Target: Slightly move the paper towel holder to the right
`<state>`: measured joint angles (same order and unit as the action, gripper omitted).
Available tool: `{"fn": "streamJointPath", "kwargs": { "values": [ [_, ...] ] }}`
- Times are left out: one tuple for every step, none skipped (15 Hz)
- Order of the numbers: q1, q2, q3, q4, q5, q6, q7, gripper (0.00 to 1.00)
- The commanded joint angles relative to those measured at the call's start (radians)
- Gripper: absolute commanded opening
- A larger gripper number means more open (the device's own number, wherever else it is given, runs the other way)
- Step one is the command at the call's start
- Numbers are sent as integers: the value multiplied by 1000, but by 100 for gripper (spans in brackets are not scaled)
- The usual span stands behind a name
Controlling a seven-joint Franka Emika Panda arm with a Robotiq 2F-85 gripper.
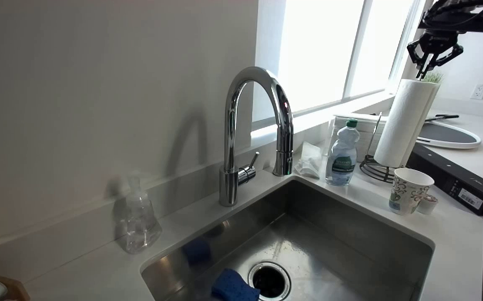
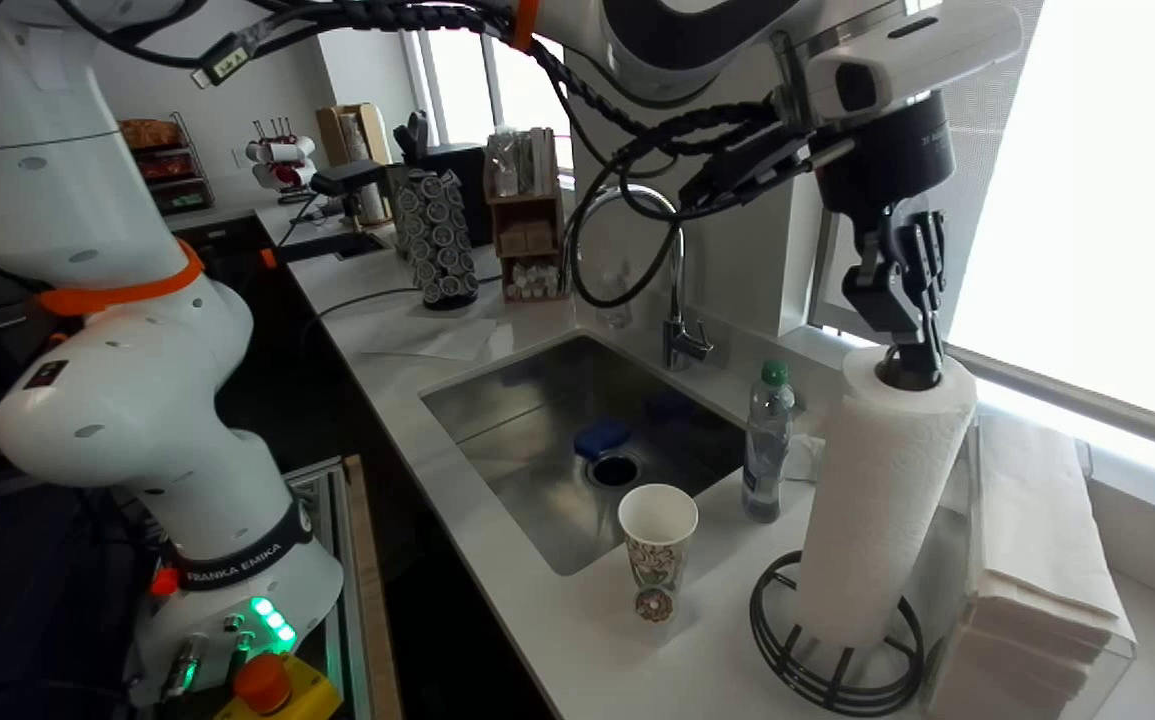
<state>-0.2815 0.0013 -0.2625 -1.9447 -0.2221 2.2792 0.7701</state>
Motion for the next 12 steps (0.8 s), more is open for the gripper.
{"fn": "streamJointPath", "kwargs": {
  "values": [
    [0, 6, -10, -4, -47, 98, 14, 2],
    [0, 9, -12, -9, -53, 121, 14, 2],
    [1, 13, -14, -12, -61, 141, 17, 2],
    [1, 15, -16, -16, -70, 170, 17, 2],
    [2, 17, -19, -19, -88, 193, 24, 2],
    [4, 18, -20, -26, -106, 217, 29, 2],
    [5, 21, -23, -31, -126, 235, 35, 2],
    [6, 21, -23, -37, -134, 241, 34, 2],
    [9, 20, -21, -43, -141, 235, 36, 2],
    [12, 16, -19, -47, -147, 222, 39, 2],
    [15, 13, -17, -48, -155, 215, 43, 2],
    [19, 10, -15, -48, -165, 203, 52, 2]
  ]
}}
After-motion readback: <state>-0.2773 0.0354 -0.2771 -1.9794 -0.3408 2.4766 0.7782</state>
